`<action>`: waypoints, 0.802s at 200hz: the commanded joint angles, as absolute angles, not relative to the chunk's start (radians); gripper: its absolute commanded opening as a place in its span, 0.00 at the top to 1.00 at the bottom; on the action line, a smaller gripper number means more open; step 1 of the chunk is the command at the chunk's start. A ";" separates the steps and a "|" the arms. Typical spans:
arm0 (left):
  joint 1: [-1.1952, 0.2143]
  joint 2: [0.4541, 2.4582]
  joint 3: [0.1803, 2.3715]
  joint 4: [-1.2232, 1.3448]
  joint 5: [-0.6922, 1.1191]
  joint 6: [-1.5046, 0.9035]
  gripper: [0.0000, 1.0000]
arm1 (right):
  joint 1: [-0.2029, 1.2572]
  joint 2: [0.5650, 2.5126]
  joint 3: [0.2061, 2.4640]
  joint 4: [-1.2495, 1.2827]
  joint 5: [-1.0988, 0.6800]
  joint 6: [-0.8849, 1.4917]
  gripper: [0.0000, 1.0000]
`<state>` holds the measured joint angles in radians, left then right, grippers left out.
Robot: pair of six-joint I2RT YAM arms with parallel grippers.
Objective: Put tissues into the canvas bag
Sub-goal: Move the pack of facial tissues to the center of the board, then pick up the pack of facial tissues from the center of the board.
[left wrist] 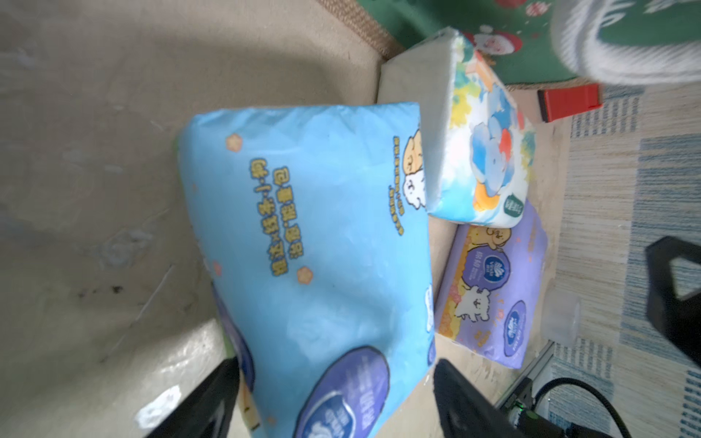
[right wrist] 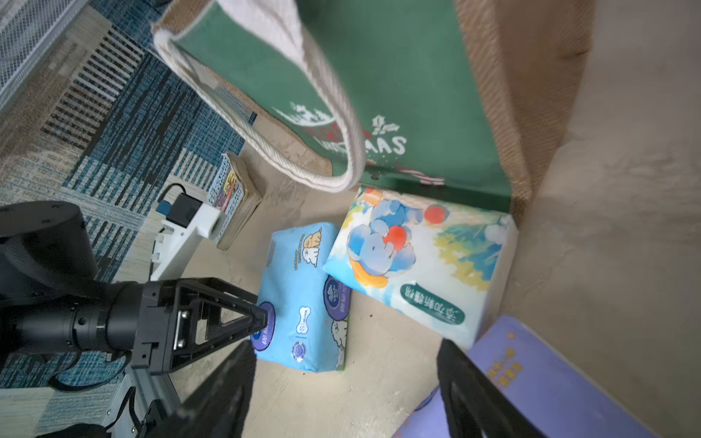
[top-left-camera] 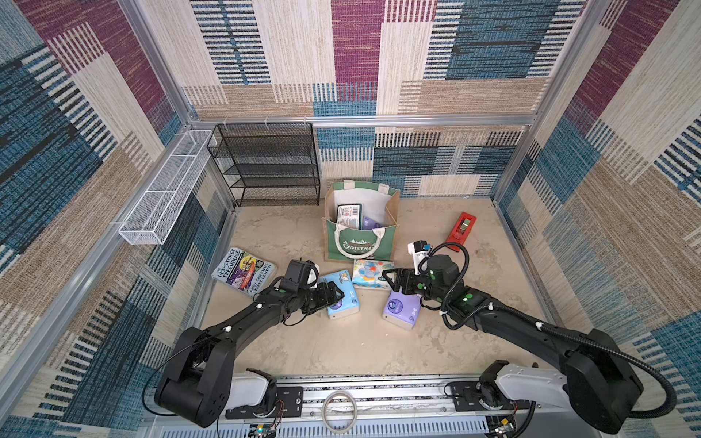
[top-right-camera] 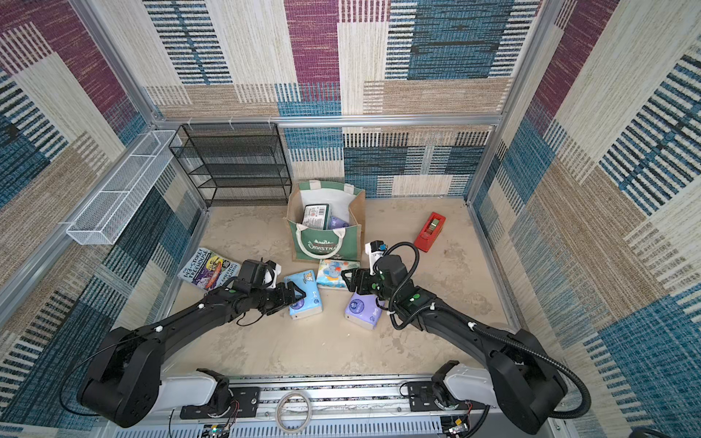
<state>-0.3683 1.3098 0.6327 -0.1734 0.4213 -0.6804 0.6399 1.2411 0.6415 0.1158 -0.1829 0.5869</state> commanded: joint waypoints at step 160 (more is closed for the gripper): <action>-0.212 1.235 0.517 -0.097 0.536 -0.672 0.04 | 0.863 1.737 0.960 0.040 -0.112 0.560 0.43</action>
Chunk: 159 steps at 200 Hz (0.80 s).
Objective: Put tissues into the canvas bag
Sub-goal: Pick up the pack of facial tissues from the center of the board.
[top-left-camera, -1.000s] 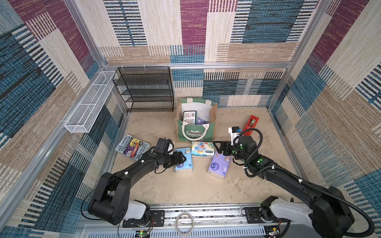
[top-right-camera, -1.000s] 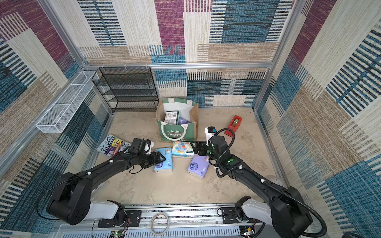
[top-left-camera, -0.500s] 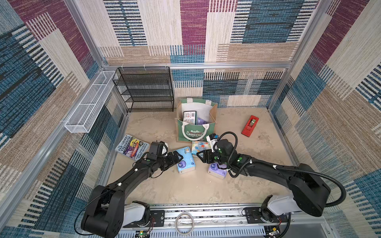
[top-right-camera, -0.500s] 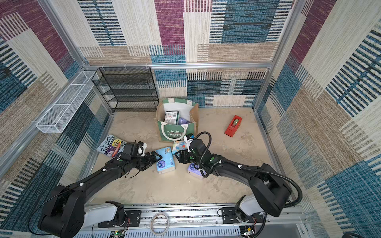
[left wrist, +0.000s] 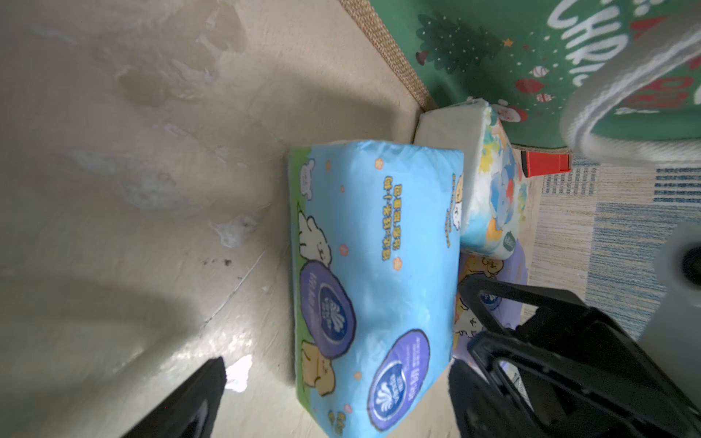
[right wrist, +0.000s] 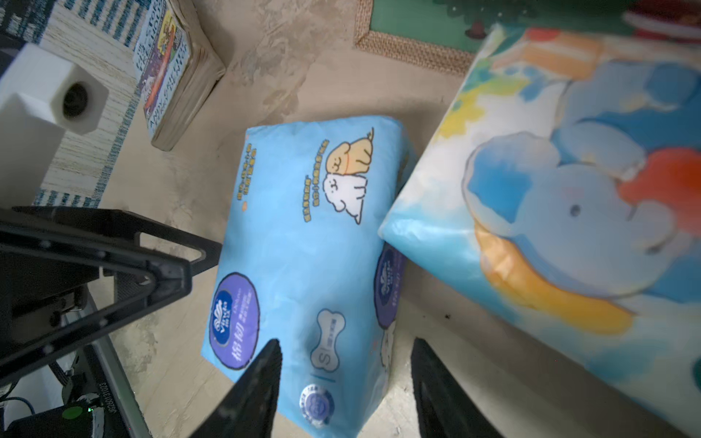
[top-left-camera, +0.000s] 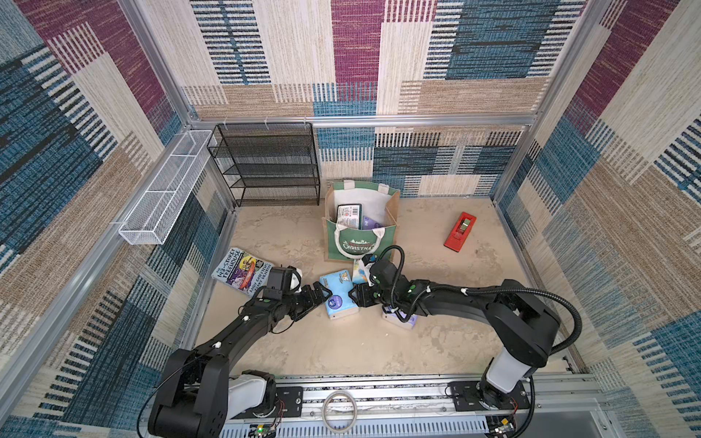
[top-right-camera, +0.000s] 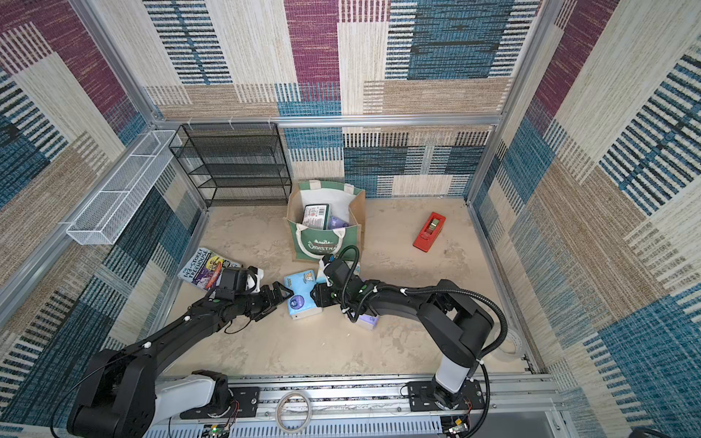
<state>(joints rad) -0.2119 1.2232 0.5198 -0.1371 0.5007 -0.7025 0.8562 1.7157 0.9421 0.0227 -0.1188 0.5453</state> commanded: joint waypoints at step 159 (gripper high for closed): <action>-0.211 1.365 0.471 0.094 0.662 -0.702 0.09 | 0.813 1.797 0.904 0.070 -0.172 0.661 0.55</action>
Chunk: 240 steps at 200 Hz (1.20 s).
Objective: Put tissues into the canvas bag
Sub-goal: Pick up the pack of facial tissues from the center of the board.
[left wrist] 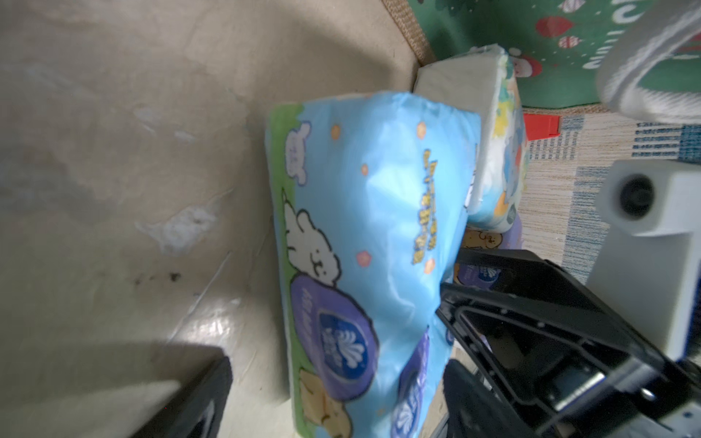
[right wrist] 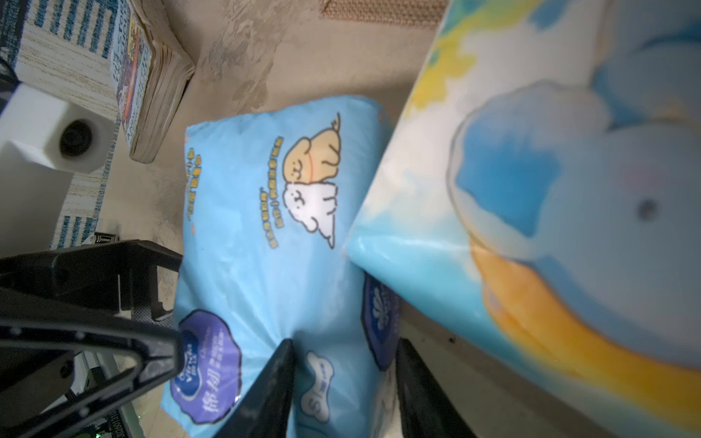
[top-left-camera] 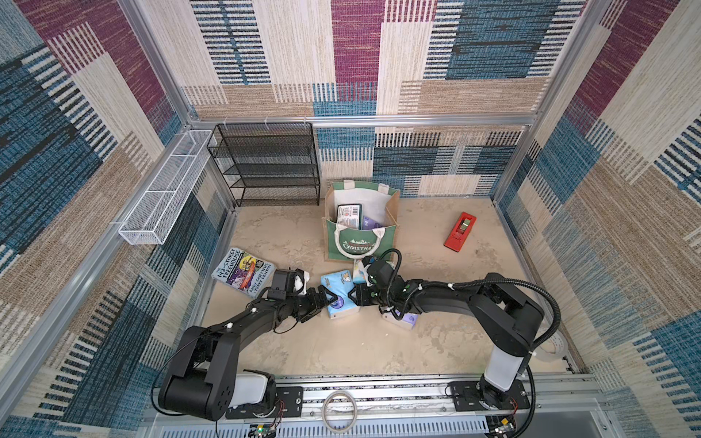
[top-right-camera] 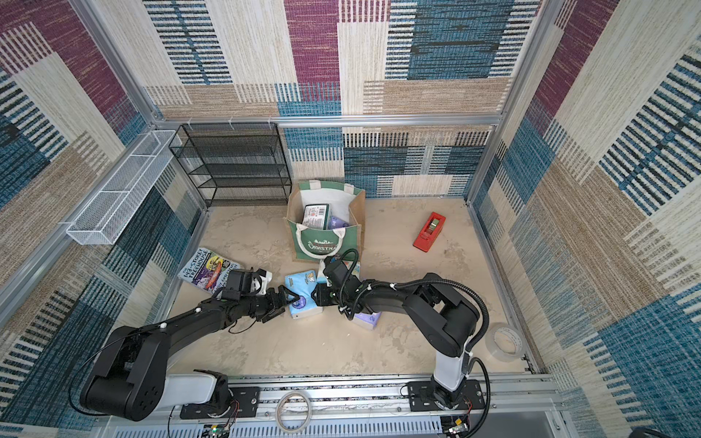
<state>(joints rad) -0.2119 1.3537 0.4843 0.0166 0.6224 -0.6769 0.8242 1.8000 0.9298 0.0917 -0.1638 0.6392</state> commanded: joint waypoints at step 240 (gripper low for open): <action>-0.239 1.522 0.382 0.711 0.787 -0.977 0.37 | 0.810 1.796 0.870 0.178 -0.263 0.678 0.56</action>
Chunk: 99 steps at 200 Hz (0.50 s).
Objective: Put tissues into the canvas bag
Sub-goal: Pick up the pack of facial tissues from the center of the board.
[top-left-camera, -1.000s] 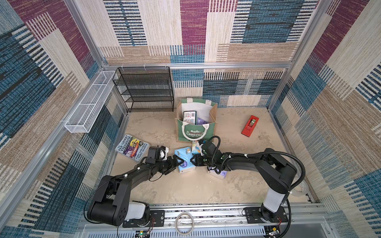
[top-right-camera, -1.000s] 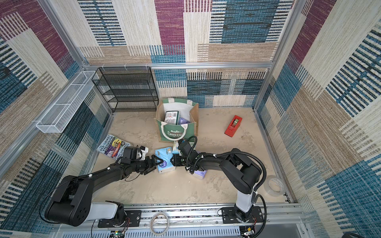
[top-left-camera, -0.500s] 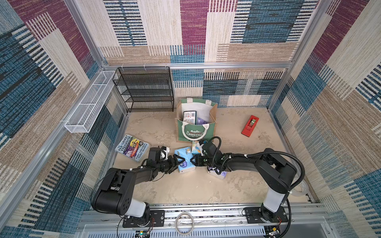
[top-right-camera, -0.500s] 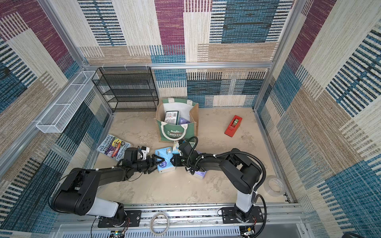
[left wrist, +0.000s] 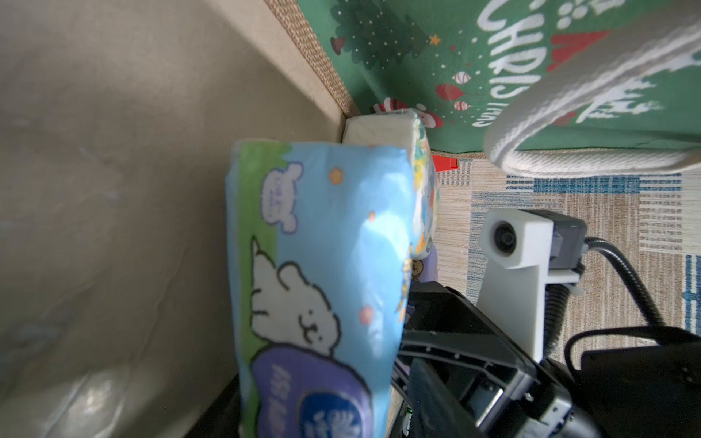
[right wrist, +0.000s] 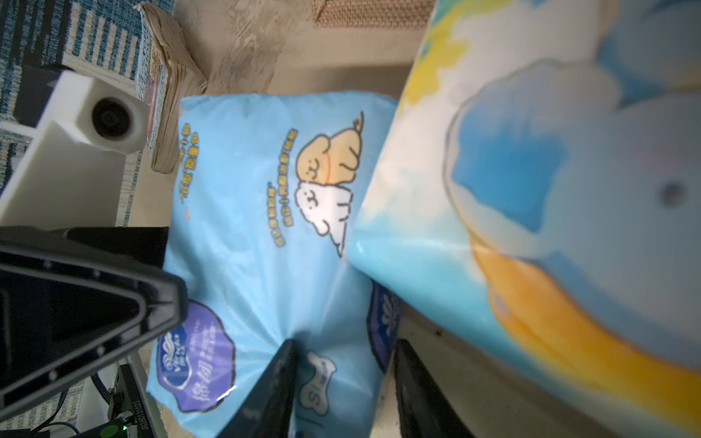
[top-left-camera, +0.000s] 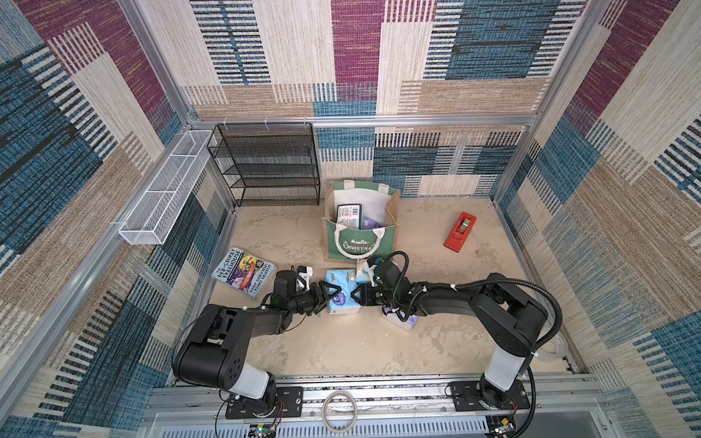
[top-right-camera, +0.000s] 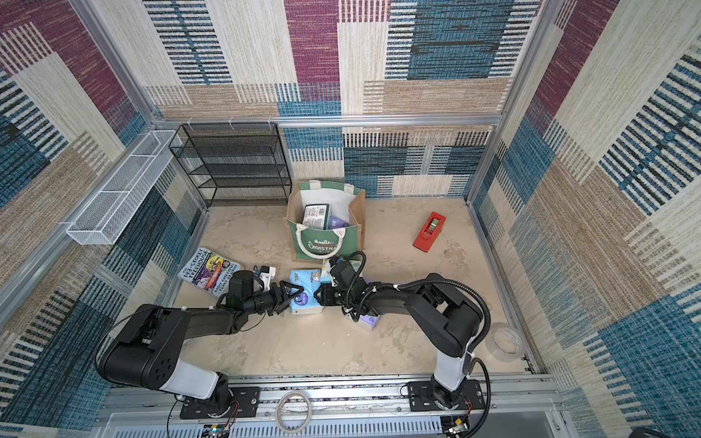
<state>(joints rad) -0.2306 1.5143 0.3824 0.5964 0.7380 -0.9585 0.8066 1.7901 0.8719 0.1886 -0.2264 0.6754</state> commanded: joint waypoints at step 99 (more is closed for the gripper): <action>-0.275 1.614 0.373 0.882 0.788 -1.039 0.47 | 0.809 1.798 0.871 0.180 -0.268 0.681 0.56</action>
